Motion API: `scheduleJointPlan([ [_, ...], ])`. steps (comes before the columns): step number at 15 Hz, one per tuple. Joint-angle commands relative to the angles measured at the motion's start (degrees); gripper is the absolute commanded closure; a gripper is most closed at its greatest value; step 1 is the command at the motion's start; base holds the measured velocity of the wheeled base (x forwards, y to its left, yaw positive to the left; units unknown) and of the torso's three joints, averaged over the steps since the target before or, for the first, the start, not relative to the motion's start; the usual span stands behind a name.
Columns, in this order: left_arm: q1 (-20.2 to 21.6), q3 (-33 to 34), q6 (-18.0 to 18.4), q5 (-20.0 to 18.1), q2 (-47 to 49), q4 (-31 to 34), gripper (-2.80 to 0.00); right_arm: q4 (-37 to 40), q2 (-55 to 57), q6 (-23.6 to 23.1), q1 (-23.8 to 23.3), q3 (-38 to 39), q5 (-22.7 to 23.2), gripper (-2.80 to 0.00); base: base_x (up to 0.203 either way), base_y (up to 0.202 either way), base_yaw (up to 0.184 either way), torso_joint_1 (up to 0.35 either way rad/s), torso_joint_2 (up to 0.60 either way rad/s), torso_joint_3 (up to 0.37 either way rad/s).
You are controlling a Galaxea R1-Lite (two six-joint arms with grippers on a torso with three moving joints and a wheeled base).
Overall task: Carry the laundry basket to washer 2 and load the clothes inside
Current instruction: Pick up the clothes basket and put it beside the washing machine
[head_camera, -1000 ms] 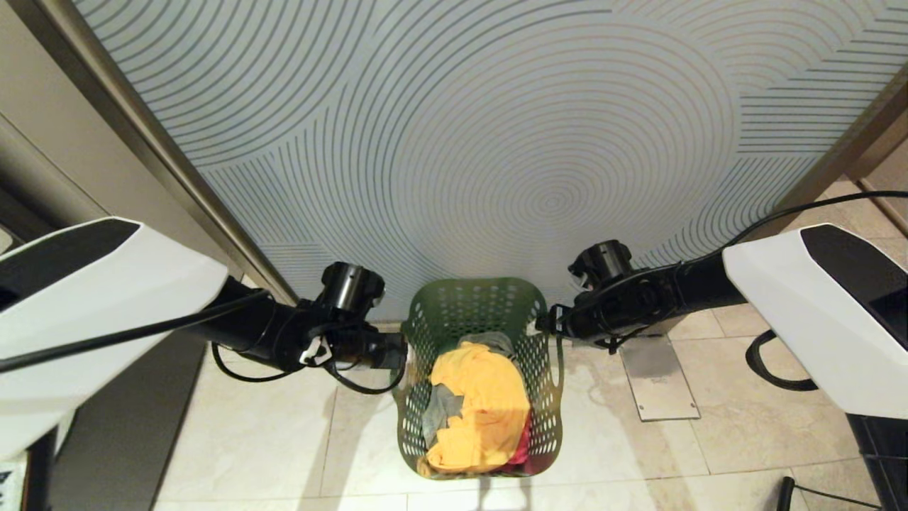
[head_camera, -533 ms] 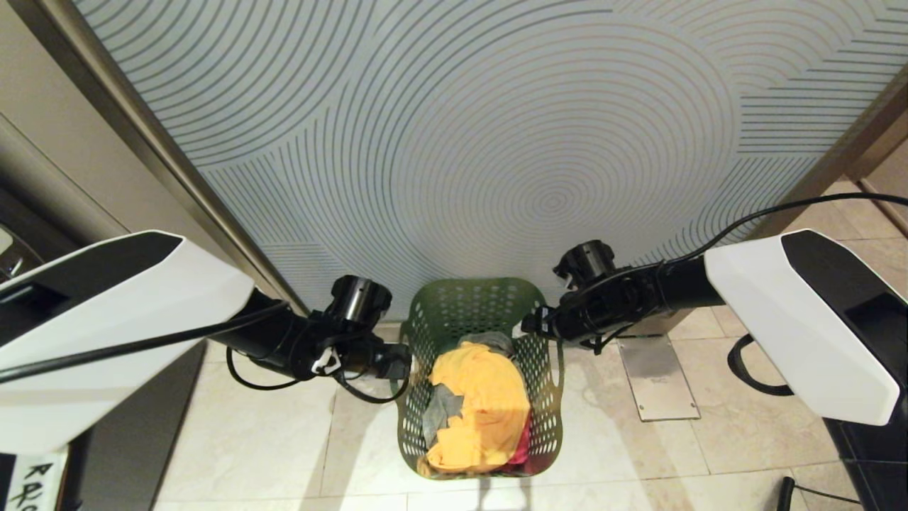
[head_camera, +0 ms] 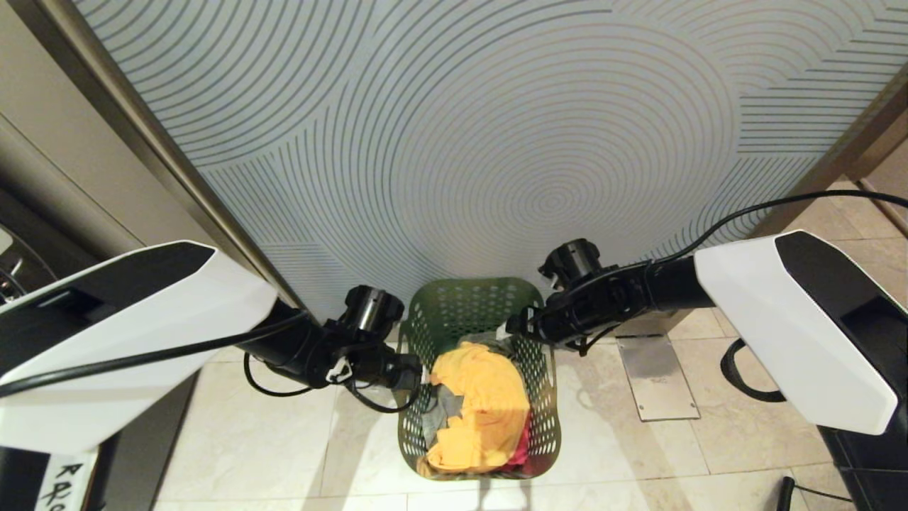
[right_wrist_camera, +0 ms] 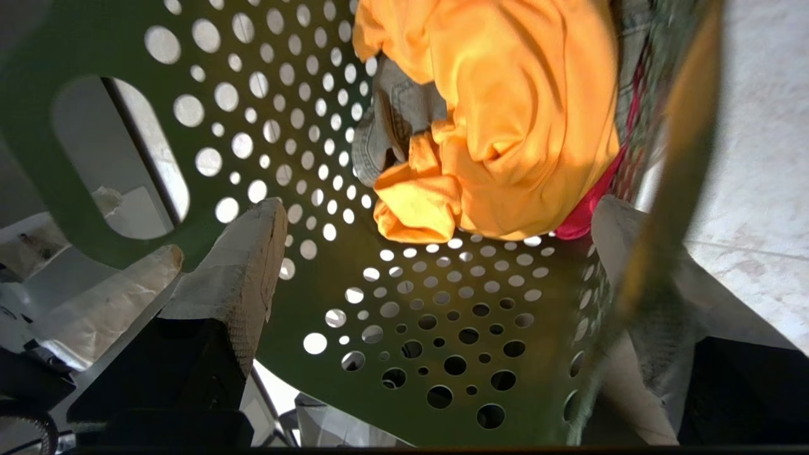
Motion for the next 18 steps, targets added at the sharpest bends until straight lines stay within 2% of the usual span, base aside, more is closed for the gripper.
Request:
scheduleJointPlan([
  [1, -0.4, -0.41, -0.28, 0.02, 1.0, -0.07, -2.8, -0.04, 1.24, 0.15, 0.0, 0.26, 0.4, -2.8, 0.0, 0.0, 0.0, 0.0, 0.0, 0.0],
  [6, -1.39, -1.14, -1.91, -0.11, 3.07, -3.76, -2.8, -2.78, 3.28, 0.15, 0.09, 0.46, 0.6, -2.8, 0.0, 0.0, 0.0, 0.0, 0.0, 0.0],
  [7, -1.39, -1.65, -3.22, -1.62, 3.31, -3.81, -2.8, -2.78, 3.29, 0.15, 0.09, 0.71, 0.6, -2.8, 0.0, 0.0, 0.0, 0.0, 0.0, 0.0],
  [9, -1.33, -3.53, -8.6, -7.16, 3.62, -3.11, -2.8, -2.78, 3.38, 0.15, 0.09, 0.8, 0.6, -2.8, 0.0, 0.0, 0.0, 0.0, 0.0, 0.0],
  [10, -1.31, -4.28, -9.62, -8.11, 4.34, -2.31, -2.8, -2.78, 3.38, 0.15, 0.09, 0.8, 0.6, -2.8, 0.0, 0.0, 0.0, 0.0, 0.0, 0.0],
  [15, -1.4, -6.12, -11.53, -8.68, 5.42, -1.83, -2.8, -2.87, 4.17, 0.06, 0.16, 0.63, 0.6, -2.8, 0.0, 0.0, 0.0, 0.0, 0.0, 0.0],
  [18, -1.88, -7.77, -13.32, -12.08, 6.37, -1.4, -2.8, -4.07, 5.4, 0.06, 0.18, 0.54, 0.58, -2.8, 0.0, 0.0, 0.0, 0.0, 0.0, 0.0],
])
